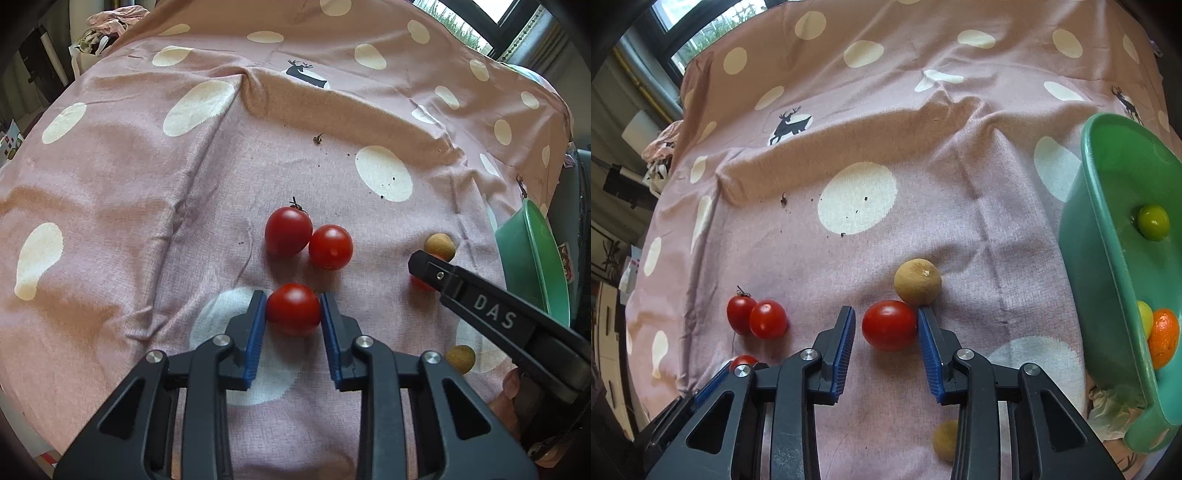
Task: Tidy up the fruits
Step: 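Close the right gripper around a red cherry tomato, then lift the cherry tomato with the right gripper and carry it to the bowl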
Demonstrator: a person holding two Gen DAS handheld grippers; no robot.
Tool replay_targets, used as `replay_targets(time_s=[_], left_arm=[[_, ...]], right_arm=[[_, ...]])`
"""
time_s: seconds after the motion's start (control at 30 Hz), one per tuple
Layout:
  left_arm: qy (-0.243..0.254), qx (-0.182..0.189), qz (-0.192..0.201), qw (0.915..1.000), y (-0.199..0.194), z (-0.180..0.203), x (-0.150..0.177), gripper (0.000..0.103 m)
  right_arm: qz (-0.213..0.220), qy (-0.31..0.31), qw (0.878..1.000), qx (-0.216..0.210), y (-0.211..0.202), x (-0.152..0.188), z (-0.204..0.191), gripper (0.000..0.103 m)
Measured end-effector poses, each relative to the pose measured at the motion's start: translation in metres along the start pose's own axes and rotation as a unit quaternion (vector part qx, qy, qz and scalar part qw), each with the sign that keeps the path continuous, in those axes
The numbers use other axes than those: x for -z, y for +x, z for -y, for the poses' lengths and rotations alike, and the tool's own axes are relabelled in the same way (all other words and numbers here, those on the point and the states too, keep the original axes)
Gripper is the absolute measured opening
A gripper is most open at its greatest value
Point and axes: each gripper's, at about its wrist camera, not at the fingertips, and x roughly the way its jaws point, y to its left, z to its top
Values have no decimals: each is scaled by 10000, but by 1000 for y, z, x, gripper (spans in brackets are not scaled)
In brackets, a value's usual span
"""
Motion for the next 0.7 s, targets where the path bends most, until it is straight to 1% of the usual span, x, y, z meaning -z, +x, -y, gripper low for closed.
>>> replay_targets(time_s=[0.13,0.23,0.43,0.53,0.7], left_arm=[[-21,56,-3,10000,-1,0,0,29],[8,98,94,9999,-6,2,0,29],[86,169,389,9991,-18,8,0,29],[107,247,515,9983,-25,10,0,29],[152,273,765,9966,-36,15,0,29]], right_arm=[[5,-58,10000,22,2,1,-2,31],[27,-88,10000,6,1,1,-3,31],[174,-173,9996,-164,-11,3,-5,31],[255,-194,9989,-341,-19,3,-5,31],[364,-187,9976,-558,-32,4,-3,31]])
